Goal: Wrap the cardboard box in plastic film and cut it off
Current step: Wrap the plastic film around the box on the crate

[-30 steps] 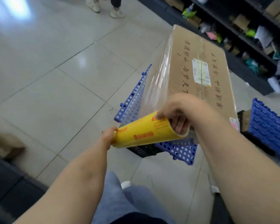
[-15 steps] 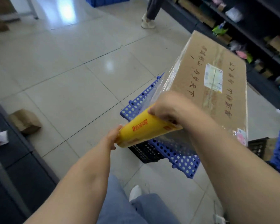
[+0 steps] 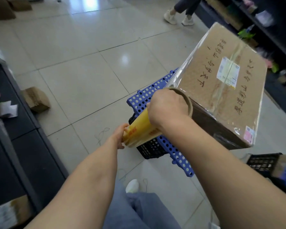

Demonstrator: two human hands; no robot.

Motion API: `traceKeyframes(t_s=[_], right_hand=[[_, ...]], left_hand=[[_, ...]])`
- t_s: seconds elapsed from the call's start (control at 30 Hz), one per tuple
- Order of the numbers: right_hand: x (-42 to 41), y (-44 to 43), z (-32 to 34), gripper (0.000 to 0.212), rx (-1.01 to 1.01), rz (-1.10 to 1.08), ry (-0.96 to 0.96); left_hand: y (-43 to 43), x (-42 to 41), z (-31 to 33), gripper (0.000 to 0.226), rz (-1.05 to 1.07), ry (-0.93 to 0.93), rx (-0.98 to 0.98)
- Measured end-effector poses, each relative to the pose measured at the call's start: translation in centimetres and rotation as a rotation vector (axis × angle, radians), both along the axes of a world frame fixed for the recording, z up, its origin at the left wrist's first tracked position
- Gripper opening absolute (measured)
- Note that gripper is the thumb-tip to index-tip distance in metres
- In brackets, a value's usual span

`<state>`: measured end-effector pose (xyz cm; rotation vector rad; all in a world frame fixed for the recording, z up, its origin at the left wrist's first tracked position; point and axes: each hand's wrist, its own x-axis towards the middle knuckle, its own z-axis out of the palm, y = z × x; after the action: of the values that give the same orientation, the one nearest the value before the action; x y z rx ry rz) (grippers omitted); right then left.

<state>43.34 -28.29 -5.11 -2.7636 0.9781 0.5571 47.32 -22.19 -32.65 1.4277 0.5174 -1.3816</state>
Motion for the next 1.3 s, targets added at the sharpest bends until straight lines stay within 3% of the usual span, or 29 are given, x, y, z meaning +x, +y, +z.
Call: traceKeyframes(t_s=[0.13,0.23,0.3,0.43,0.5,0.6,0.77,0.9,1.0,1.1,1.2,1.3], right_hand=[[-1.0,-0.9,0.3,0.012,0.026,-0.059,0.041],[-2.2,-1.1,0.8,0.020,0.071,-0.082,0.101],[-3.5,-1.0,0.5,0.024,0.085,-0.115,0.104],[-5.5,-1.3,-0.7,0.019,0.029,-0.186,0.044],[-6.2,-1.7,-0.8,0.032,0.061,-0.253,0.036],[-7.5,-2.1,-0.6,0.036,0.074,-0.287,0.030],[-9.4,-3.1,-0.9,0.011,0.024,-0.200,0.058],[-11.6,-4.5,-0.4,0.034,0.002,-0.148,-0.037],[-14.3,-5.4,-0.8,0.052,0.036,-0.116,-0.083],[-17.1,-6.8,-1.4,0.054,0.033,-0.078,-0.099],[-19.0,-8.2,-1.4,0.054,-0.032,0.000,-0.143],[-20.6,-8.8,-1.4,0.069,-0.012,0.016,-0.161]], left_hand=[[0.6,-0.3,0.7,0.018,0.004,-0.050,0.039],[0.8,-0.5,0.5,0.055,-0.035,-0.075,0.011],[0.7,-0.5,-1.3,0.068,-0.052,-0.101,0.035],[0.7,-1.7,1.3,0.029,-0.126,-0.114,0.083],[0.6,-2.8,1.9,0.033,-0.122,-0.133,0.098],[1.0,-4.4,2.2,0.060,-0.084,-0.111,0.088],[1.0,-6.4,2.9,0.089,0.007,-0.104,0.134],[0.3,-9.2,3.2,0.095,0.081,-0.167,0.173],[-0.1,-13.1,2.6,0.072,0.142,-0.183,0.151],[-0.4,-17.1,2.6,0.061,0.300,-0.142,0.146],[-0.2,-19.6,2.9,0.061,0.437,-0.125,0.120],[0.2,-21.7,2.7,0.078,0.434,-0.126,0.143]])
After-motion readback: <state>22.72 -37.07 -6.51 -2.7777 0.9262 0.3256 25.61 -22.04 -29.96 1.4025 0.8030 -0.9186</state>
